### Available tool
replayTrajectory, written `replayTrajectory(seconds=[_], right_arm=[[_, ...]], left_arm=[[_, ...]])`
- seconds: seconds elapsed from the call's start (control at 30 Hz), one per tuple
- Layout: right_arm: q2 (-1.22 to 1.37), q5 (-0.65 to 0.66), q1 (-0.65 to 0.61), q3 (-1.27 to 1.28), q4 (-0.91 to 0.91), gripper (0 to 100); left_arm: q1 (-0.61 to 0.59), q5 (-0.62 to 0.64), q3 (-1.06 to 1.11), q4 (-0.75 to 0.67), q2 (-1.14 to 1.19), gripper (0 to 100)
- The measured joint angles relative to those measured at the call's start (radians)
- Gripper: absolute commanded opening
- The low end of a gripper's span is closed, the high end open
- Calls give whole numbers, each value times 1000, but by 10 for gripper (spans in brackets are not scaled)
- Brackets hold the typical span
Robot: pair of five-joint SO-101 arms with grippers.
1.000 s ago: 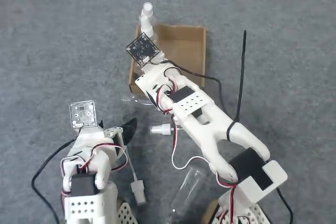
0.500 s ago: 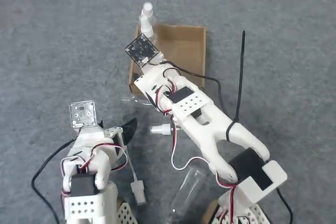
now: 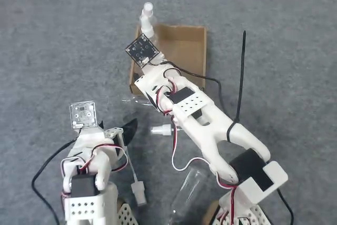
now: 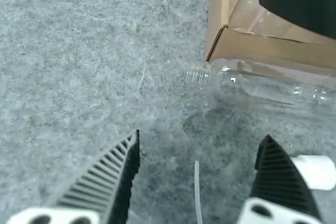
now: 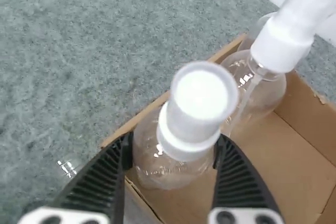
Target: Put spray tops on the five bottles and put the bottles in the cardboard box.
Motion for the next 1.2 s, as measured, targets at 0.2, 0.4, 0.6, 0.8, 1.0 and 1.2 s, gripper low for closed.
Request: replayTrajectory(seconds=[0.2, 0.4, 0.6, 0.8, 1.0, 1.2], right_arm=[[0, -2, 0, 2, 0, 185], [0, -2, 0, 2, 2, 188], [-2, 0, -2, -11, 69, 188], [-2, -2, -2, -21, 94, 187], [-2, -2, -2, -21, 97, 185], [-2, -2, -2, -21, 98, 185]], left_arm=[[0, 0, 0, 0, 0, 334], [0, 0, 0, 0, 0, 334], [0, 0, 0, 0, 0, 334], [0, 0, 0, 0, 0, 334], [0, 0, 0, 0, 0, 334], [0, 0, 0, 0, 0, 334]])
